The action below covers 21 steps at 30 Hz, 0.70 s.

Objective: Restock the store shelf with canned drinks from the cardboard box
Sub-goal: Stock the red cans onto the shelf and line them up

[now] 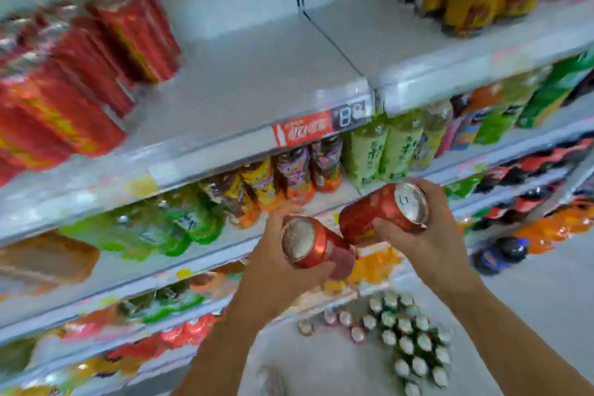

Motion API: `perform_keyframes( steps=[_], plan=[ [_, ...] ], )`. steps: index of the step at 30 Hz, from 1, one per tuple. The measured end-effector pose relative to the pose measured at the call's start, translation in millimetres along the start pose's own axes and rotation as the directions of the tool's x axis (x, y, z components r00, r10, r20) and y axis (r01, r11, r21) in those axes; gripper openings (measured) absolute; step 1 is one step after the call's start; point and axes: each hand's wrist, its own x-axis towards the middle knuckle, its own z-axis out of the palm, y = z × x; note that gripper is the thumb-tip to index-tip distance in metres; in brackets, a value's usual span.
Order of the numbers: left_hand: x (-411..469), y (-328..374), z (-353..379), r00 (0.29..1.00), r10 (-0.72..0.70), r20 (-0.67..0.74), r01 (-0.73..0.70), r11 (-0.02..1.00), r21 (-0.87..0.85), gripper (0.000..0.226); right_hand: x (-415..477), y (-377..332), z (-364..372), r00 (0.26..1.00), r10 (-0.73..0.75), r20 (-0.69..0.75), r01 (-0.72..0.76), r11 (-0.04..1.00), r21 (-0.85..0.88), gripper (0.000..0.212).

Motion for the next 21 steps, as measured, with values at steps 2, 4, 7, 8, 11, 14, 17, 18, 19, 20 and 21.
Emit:
perform_keyframes(
  steps=[2,4,7,8,11,14,17,18,19,20,21],
  plan=[
    [6,29,-26,0.996,0.058,-0.071,-0.062,0.996,-0.061,0.079,9,-40,11,0.997,-0.080,-0.015,0.080,0.997,0.016,0.061],
    [12,48,-55,0.986,0.111,-0.127,-0.123,0.988,-0.093,0.076,15,-73,29,0.987,-0.156,-0.038,0.157,0.987,0.026,0.058],
    [19,66,-98,0.964,0.190,-0.187,-0.222,0.960,-0.170,0.065,22,-109,58,0.964,-0.255,-0.069,0.259,0.964,0.058,0.052],
    [20,69,-111,0.954,0.214,-0.212,-0.255,0.948,-0.191,0.063,24,-120,68,0.956,-0.285,-0.068,0.289,0.955,0.062,0.051],
    [20,77,-151,0.921,0.245,-0.302,-0.317,0.924,-0.215,0.060,33,-150,100,0.933,-0.356,-0.057,0.359,0.932,0.046,0.047],
    [19,75,-185,0.894,0.255,-0.369,-0.356,0.904,-0.236,0.058,45,-176,130,0.919,-0.393,-0.023,0.394,0.917,0.056,0.048],
    [17,69,-208,0.887,0.241,-0.393,-0.352,0.905,-0.240,0.056,60,-190,159,0.919,-0.393,0.022,0.391,0.919,0.051,0.056],
    [16,65,-214,0.888,0.237,-0.394,-0.348,0.906,-0.240,0.058,65,-192,168,0.920,-0.391,0.038,0.390,0.920,0.033,0.057],
    [16,62,-218,0.892,0.229,-0.390,-0.339,0.910,-0.240,0.061,70,-193,178,0.921,-0.386,0.061,0.386,0.923,0.016,0.056],
    [15,60,-222,0.895,0.223,-0.386,-0.329,0.914,-0.236,0.063,75,-194,188,0.922,-0.377,0.089,0.379,0.925,-0.001,0.054],
    [15,58,-225,0.896,0.217,-0.387,-0.323,0.918,-0.232,0.062,78,-194,196,0.920,-0.372,0.121,0.377,0.926,-0.018,0.052]
  ],
)
